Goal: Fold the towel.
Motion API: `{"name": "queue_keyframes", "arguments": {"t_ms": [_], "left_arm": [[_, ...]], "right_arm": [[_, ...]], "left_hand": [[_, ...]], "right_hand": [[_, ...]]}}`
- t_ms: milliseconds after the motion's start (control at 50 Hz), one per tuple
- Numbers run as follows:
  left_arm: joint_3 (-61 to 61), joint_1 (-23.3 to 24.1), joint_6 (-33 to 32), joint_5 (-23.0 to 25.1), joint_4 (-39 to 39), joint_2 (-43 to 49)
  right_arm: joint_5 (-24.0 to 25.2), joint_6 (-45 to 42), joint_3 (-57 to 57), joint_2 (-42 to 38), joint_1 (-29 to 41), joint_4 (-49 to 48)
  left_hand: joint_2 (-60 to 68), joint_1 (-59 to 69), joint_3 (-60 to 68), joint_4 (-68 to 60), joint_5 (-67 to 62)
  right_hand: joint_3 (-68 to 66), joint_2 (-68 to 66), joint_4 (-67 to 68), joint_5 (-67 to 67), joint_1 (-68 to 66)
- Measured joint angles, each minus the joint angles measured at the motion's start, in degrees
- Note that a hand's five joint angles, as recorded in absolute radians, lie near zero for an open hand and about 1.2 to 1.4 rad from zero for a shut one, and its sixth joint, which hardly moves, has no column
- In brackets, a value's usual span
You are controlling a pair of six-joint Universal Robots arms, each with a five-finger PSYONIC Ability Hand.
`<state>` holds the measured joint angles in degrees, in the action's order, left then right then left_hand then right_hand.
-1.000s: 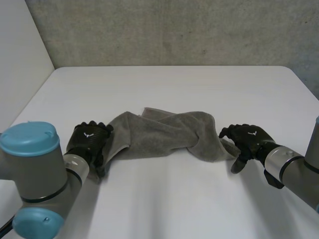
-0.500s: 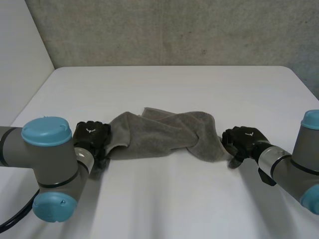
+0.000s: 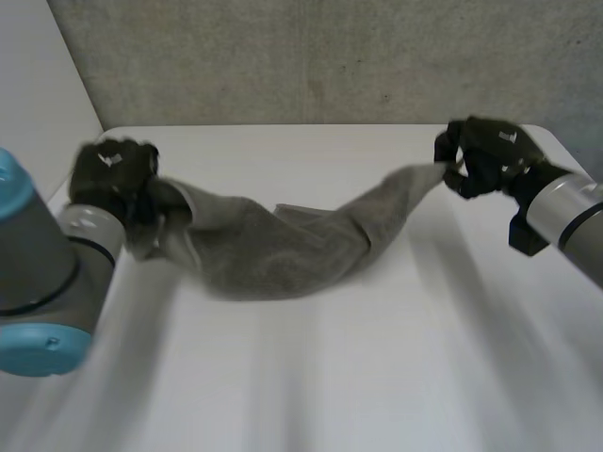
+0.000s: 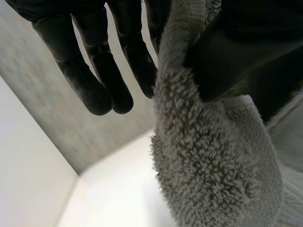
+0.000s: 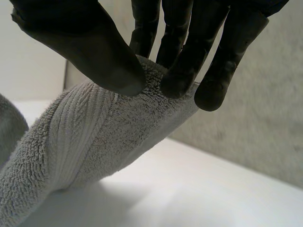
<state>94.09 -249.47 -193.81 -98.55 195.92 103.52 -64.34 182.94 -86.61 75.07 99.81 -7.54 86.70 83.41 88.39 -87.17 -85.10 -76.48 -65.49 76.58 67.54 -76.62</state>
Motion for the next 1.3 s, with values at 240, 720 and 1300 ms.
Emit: {"name": "queue_keyframes", "arguments": {"t_ms": [240, 720, 1300], "left_arm": [[-2.40, -0.80, 1.86, 1.16, -3.39, -9.85], [-20.70, -5.16, 1.15, 6.03, -28.22, 8.95], [-21.29, -4.83, 14.72, 15.42, -10.56, 4.35]], "right_arm": [[6.10, -2.33, 10.41, 5.48, -4.14, 15.17], [8.91, -34.19, 41.92, -21.77, -5.79, 57.27], [12.19, -4.17, 37.08, -10.25, -3.70, 20.82]], "left_hand": [[0.11, 0.00, 0.08, 0.00, 0.00], [0.13, 0.00, 0.16, 0.00, -0.01], [0.13, 0.00, 0.22, 0.00, -0.02]], "right_hand": [[-0.28, 0.00, 0.00, 0.01, -0.15], [-0.28, 0.00, 0.00, 0.02, -0.22], [-0.28, 0.00, 0.00, 0.40, -0.29]]}}
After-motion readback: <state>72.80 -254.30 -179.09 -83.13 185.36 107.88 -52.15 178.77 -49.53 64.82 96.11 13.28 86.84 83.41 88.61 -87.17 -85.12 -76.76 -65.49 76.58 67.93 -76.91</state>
